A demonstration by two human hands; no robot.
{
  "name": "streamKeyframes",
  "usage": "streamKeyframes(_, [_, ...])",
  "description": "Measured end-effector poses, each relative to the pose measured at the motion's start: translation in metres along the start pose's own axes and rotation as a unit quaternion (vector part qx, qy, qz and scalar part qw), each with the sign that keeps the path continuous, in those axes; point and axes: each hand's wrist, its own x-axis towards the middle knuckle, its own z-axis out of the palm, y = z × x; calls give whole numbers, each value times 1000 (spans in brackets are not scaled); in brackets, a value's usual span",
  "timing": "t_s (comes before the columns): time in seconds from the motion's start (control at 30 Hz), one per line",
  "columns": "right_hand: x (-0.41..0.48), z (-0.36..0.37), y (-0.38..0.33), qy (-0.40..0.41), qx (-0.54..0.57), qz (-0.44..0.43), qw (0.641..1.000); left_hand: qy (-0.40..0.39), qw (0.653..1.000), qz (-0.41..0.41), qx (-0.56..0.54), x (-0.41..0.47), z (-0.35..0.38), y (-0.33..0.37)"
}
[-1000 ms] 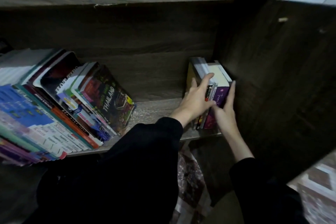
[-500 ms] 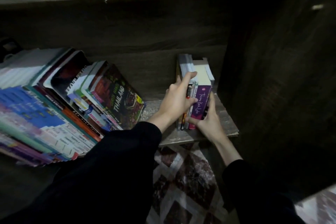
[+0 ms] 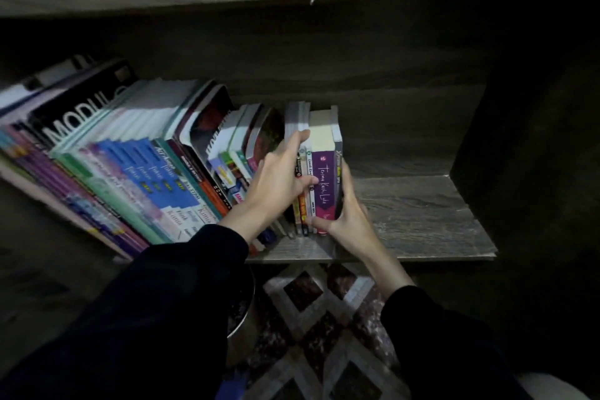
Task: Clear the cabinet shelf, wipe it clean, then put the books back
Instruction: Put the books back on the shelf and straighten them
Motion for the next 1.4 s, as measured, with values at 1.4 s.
streamKeyframes(1.4, [-61, 125, -29, 154, 0, 9, 988, 232, 927, 17, 293, -116, 14, -108])
